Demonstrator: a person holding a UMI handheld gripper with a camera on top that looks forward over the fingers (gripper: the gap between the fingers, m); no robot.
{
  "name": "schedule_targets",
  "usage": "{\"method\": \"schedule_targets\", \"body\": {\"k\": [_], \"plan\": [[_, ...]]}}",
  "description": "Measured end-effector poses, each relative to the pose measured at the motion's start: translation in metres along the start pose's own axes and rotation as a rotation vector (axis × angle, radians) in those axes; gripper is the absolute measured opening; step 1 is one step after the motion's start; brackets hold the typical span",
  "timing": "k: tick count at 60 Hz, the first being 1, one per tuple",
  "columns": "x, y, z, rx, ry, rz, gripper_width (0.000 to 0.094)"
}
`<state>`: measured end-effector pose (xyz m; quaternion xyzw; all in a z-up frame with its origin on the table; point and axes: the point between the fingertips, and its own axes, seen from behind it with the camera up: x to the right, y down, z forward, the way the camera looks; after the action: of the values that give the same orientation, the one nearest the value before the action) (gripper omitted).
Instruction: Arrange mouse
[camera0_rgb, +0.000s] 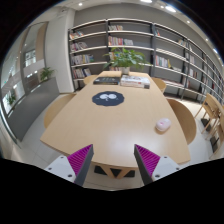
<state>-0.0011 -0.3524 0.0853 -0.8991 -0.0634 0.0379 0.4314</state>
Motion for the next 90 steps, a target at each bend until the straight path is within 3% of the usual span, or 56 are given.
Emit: {"method": "schedule_targets", "body": {"k": [8,20,52,66,78,84,90], "plan": [[0.083,0.018,0.004,-0.062,0.118,0.06,0.0818],[0.183,0.032,0.064,-0.102,0.231,0.108,0.0807],[0.22,-0.04,0.195,-0.133,0.124,0.122,0.0803],[0.223,-0.05,0.209,-0.142,0.144,0.107,0.0494],[0.222,-0.049,0.206,-0.145,0.179,0.124,0.0387],[0.222,-0.047,0.202,-0.212,0.196,0.141,0.0322],[0.222,-0.112,0.182,-0.133,0.24,0.114,0.0322]]}}
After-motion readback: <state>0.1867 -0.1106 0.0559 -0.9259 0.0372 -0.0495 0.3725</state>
